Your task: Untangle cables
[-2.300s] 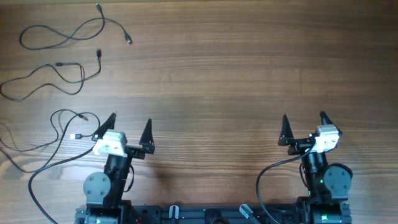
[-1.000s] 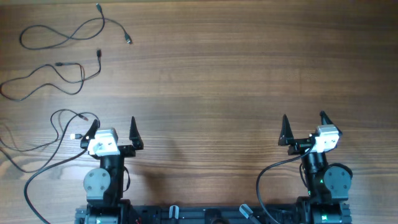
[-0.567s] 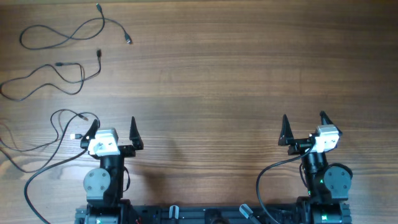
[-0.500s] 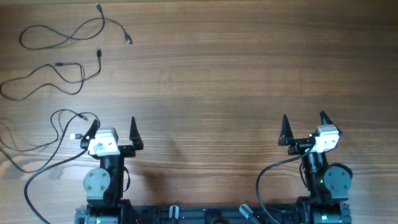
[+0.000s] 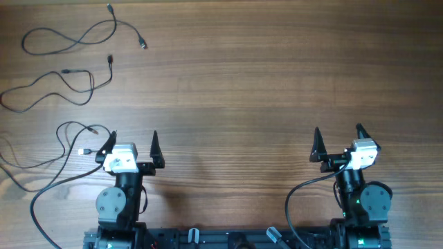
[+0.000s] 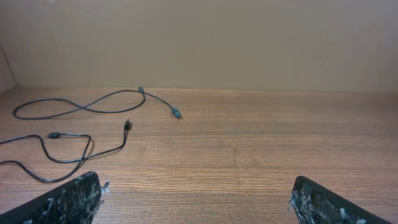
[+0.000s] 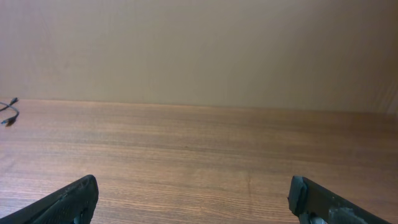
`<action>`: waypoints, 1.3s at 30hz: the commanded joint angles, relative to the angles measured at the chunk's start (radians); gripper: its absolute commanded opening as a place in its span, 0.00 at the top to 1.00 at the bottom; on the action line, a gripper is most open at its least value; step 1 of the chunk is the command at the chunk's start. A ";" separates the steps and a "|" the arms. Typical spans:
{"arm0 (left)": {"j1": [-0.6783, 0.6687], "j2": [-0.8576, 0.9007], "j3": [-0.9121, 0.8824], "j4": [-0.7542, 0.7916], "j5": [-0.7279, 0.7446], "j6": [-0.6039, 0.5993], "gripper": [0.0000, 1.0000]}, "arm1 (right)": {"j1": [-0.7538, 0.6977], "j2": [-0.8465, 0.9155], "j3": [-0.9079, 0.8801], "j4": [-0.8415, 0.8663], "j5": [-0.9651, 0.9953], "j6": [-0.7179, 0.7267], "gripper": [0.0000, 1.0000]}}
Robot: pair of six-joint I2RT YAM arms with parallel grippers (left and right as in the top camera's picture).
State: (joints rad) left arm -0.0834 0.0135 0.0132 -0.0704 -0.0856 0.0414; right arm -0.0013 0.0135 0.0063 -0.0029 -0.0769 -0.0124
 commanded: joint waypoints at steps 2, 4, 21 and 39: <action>-0.003 -0.011 -0.008 0.006 -0.017 0.015 0.00 | 0.004 -0.010 -0.001 0.002 0.018 0.013 0.00; -0.003 -0.011 -0.008 0.006 -0.016 0.015 0.00 | 0.004 -0.010 -0.001 0.003 0.018 0.013 0.00; 0.069 -0.011 -0.008 0.001 0.002 0.007 0.00 | 0.004 -0.010 -0.001 0.003 0.018 0.013 0.00; 0.069 -0.011 -0.008 0.003 0.006 0.007 0.00 | 0.004 -0.010 -0.001 0.003 0.018 0.013 0.00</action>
